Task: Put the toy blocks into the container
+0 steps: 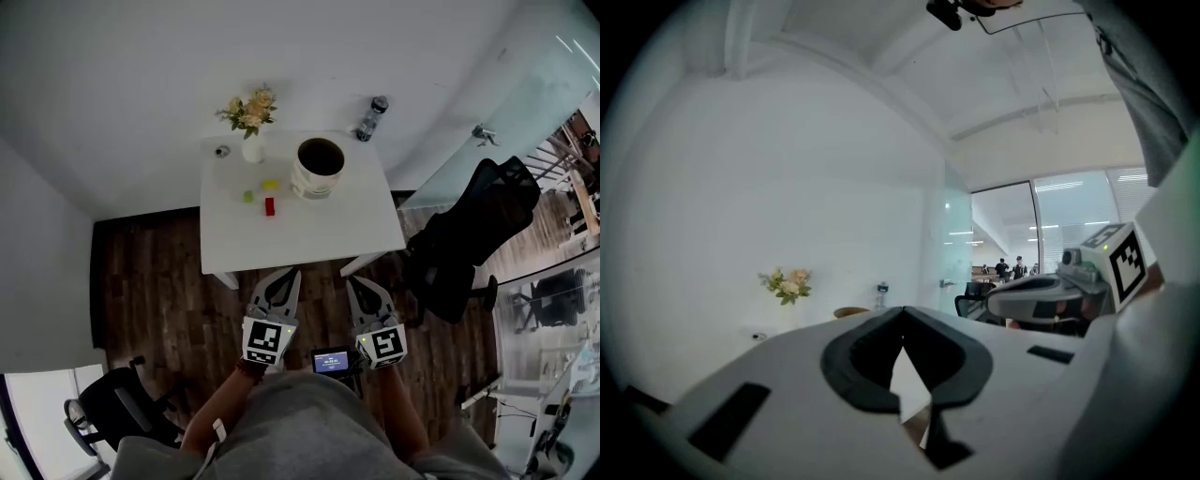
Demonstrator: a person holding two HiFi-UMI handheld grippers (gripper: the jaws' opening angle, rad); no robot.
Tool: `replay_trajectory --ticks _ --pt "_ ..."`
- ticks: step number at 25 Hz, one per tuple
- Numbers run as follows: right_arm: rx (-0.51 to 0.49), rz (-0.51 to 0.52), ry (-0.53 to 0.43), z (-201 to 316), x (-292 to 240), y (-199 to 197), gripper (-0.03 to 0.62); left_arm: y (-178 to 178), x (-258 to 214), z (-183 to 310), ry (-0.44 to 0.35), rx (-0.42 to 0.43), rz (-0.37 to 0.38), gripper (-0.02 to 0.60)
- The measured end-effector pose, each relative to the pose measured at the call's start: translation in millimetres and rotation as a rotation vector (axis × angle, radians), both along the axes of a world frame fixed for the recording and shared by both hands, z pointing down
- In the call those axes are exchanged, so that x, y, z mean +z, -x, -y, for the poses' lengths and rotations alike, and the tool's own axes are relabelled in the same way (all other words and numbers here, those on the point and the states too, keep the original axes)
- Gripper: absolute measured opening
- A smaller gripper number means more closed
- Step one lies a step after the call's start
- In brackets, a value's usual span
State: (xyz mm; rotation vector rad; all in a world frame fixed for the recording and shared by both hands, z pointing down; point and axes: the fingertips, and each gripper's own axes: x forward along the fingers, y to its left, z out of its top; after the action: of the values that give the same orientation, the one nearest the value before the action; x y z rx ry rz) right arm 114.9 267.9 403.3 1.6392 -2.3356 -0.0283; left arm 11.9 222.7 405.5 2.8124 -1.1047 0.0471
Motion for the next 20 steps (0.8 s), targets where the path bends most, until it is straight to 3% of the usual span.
replay_trajectory --ticks 4,11,20 --pt "0.017 0.003 0.006 37.8 -1.0 1.1 0.003 2.5 -0.2 28.0 0.000 0.023 0.001 0.006" --pt "-0.030 0.001 0.037 95.4 9.1 14.2 0.003 11.0 5.6 61.1 0.069 0.004 -0.051 0.006" --pt "-0.097 0.020 0.050 187.9 34.5 4.4 0.003 17.3 16.7 116.7 0.074 -0.041 0.017 0.006"
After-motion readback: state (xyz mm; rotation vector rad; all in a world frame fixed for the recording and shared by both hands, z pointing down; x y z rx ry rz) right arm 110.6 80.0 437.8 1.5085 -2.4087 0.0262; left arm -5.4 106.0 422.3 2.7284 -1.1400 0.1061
